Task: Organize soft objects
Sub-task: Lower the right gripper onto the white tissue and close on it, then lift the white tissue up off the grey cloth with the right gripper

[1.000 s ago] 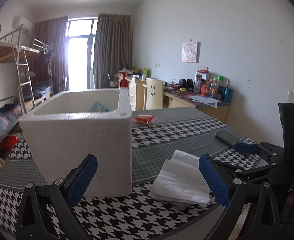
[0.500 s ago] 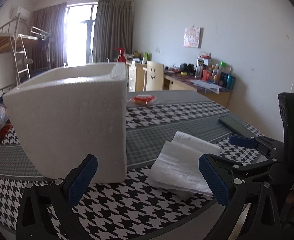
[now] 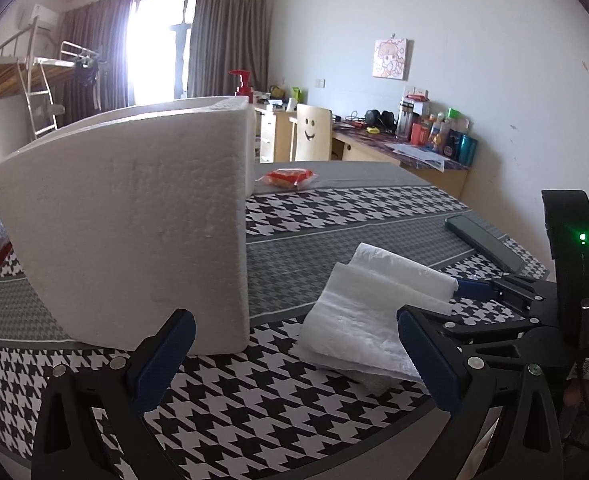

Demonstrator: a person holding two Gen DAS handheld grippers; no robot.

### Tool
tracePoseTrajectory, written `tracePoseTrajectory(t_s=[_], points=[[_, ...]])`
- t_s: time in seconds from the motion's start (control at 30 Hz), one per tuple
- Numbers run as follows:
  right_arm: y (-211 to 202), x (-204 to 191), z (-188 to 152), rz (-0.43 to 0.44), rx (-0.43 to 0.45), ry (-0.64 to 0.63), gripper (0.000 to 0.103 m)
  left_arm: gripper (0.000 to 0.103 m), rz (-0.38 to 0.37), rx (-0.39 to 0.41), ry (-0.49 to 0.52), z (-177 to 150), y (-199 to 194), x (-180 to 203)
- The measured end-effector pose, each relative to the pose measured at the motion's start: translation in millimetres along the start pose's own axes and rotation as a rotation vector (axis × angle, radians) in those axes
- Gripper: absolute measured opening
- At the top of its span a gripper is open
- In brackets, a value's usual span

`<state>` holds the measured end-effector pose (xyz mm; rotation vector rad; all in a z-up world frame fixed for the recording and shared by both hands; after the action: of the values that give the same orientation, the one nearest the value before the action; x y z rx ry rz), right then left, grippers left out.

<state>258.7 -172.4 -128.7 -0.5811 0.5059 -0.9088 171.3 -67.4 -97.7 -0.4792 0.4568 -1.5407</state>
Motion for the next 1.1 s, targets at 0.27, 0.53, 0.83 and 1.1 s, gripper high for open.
tracePoseTrajectory(t_s=[0.27,0.53,0.83,1.1], points=[[7,6,-5,-0.006,-0.035,0.013,0.058,0.102,0.000,-0.007,0.007,0,1,3],[11,17,-9,-0.033,-0.053,0.030,0.030,0.102,0.000,-0.008,0.007,0,1,1],[-9,21,0,0.002,-0.011,0.064,0.016,0.102,-0.006,-0.002,0.009,0,-1,0],[-33,36,10,-0.028,0.058,0.122,0.013,0.102,-0.041,-0.009,0.032,-2,-2,8]])
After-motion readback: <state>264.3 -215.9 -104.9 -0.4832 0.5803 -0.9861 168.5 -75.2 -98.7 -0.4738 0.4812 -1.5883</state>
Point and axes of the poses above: each gripper's, at about its wrist camera, not at the fingertips, and y roughly the way its jaws point, x to its right, z to its top, the point moved 4 cm from there along y, roughly the way its jaws point, and after that the axes turned 7 degrees about z, right-handed, at the moved point
